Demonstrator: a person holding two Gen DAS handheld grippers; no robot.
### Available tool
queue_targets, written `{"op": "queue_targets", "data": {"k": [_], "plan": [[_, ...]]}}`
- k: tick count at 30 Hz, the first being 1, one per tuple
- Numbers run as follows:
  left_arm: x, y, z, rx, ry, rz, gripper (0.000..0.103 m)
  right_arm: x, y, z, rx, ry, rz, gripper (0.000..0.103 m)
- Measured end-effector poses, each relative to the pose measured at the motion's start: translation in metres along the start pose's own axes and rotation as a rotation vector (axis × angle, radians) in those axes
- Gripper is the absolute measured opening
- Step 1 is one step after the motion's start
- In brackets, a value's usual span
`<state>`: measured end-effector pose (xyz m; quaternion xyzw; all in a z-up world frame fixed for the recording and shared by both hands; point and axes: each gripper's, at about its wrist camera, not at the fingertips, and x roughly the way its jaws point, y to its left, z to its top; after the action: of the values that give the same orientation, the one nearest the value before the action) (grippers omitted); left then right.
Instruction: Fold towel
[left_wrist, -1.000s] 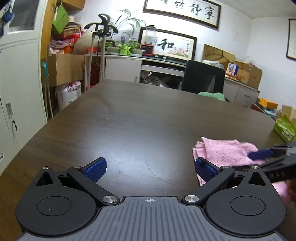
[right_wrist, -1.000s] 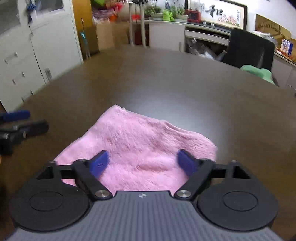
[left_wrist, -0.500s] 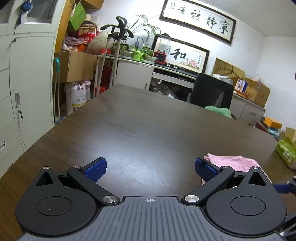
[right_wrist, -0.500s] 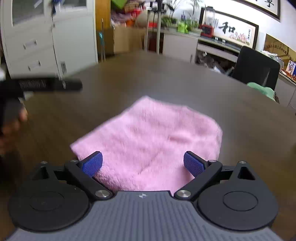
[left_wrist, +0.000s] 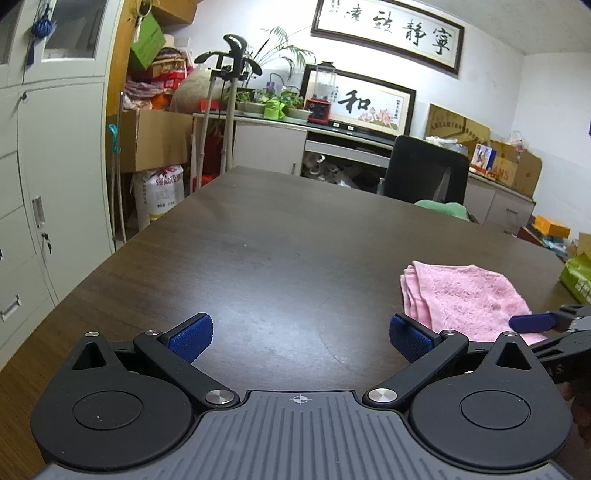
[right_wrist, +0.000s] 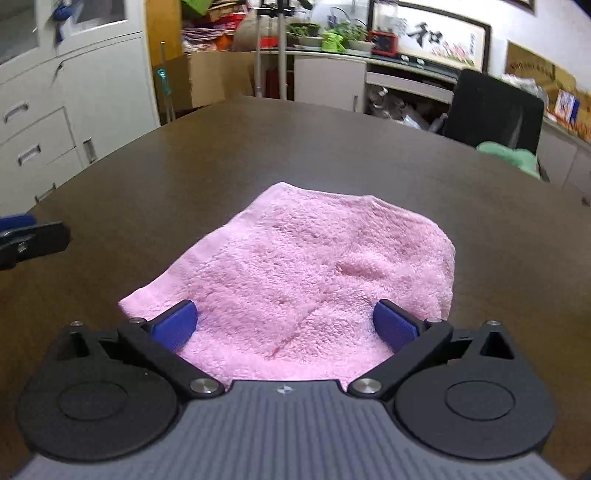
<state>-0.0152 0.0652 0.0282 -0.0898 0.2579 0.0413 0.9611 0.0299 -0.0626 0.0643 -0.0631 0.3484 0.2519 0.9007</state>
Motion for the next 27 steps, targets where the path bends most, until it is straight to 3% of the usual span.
{"op": "queue_targets", "data": {"k": [4, 5, 7, 12, 19, 27], "plan": [[-0.003, -0.008, -0.004, 0.040, -0.011, -0.031, 0.103, -0.057, -0.019, -0.017, 0.156, -0.225, 0.010, 0.100], [-0.003, -0.011, -0.007, 0.056, -0.009, -0.039, 0.103, -0.061, -0.021, -0.019, 0.170, -0.244, 0.001, 0.100], [-0.003, -0.020, -0.011, 0.099, -0.005, -0.053, 0.103, -0.079, -0.024, -0.039, 0.208, -0.292, -0.089, 0.100], [-0.006, -0.043, -0.023, 0.166, 0.017, -0.099, 0.103, -0.090, -0.017, -0.072, 0.165, -0.255, -0.284, 0.101], [-0.007, -0.063, -0.036, 0.205, 0.071, -0.115, 0.103, -0.086, -0.023, -0.098, 0.210, -0.155, -0.330, 0.102], [-0.006, -0.076, -0.045, 0.167, 0.151, -0.100, 0.103, -0.079, -0.026, -0.106, 0.221, -0.049, -0.367, 0.102]]}}
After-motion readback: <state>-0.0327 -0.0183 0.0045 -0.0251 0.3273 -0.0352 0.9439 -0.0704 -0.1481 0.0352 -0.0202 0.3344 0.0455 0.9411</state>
